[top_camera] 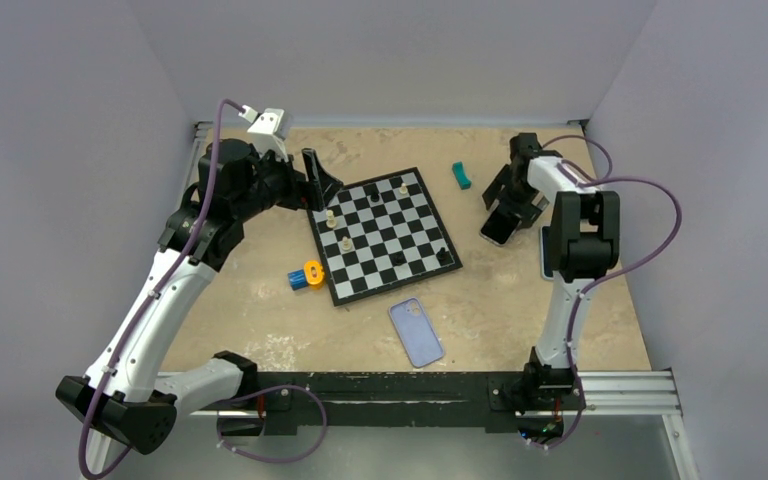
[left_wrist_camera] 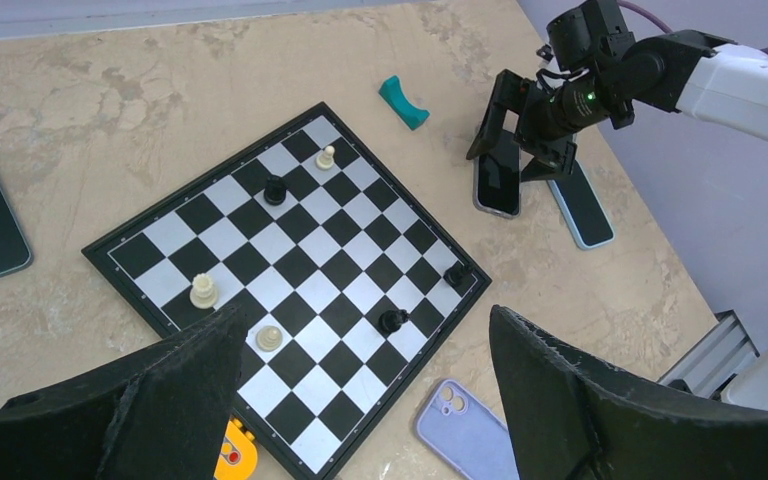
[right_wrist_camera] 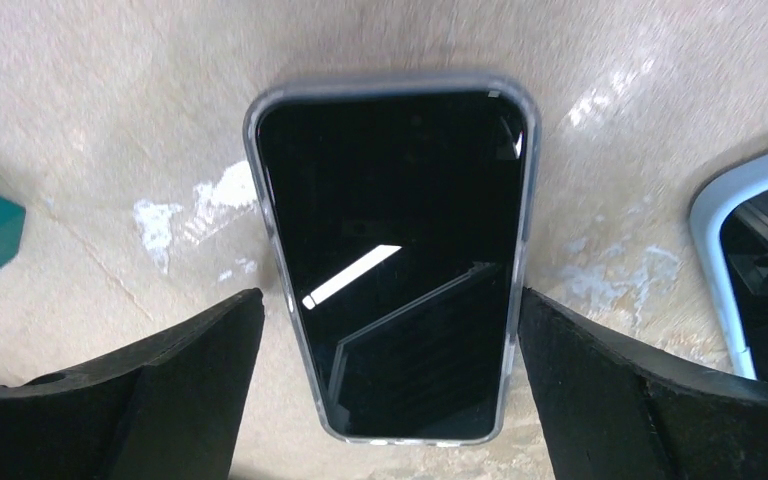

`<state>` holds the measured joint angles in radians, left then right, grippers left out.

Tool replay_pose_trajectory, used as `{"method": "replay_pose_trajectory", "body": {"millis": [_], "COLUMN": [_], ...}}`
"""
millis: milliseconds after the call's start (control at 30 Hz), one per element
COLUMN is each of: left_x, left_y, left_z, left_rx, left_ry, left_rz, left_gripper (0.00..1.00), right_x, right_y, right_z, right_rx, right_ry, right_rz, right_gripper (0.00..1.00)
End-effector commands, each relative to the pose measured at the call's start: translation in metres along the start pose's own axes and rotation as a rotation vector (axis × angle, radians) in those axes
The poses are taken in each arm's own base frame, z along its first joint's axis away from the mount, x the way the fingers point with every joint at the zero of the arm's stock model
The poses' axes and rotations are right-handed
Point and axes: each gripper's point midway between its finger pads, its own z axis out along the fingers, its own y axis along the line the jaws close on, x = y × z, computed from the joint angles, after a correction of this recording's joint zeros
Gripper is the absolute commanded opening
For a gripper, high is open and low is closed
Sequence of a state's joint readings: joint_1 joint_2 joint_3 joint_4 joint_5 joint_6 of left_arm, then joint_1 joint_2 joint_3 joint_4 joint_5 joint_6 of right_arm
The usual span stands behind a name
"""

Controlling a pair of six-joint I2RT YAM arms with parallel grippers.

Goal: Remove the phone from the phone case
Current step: Pick up the phone at the center of the board.

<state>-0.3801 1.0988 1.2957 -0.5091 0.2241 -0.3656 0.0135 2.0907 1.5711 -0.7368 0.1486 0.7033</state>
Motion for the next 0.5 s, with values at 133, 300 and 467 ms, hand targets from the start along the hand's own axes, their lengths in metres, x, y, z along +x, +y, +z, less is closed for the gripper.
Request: {"method": "replay_pose_trajectory", "body": {"millis": [133,300,467], "left_x": [-0.013,-0.015,-0.013], "left_y": [-0.006,-0.007,-0.005], "left_z": [-0.005,-0.007,-0.004], "left_rx": [0.022,0.021,0.015], "left_ry": [-0.052,-0.059,-0.053], "left_rz": [0.020,0.027,0.029], "left_gripper": [0.93,0.93,0.93], "right_x": [-0.020,-0.014,-0.016], "right_y": [0.000,0.003,0.011], "right_z": [0.009,0.008,0.005], "right_rx": [0.053,-0.008,-0.074], "right_ry": [-0.005,-0.007,-0.039], "right_rz": [-0.061,-0.106,-0.126], "right_gripper": [0.94,0.76,0.22]}}
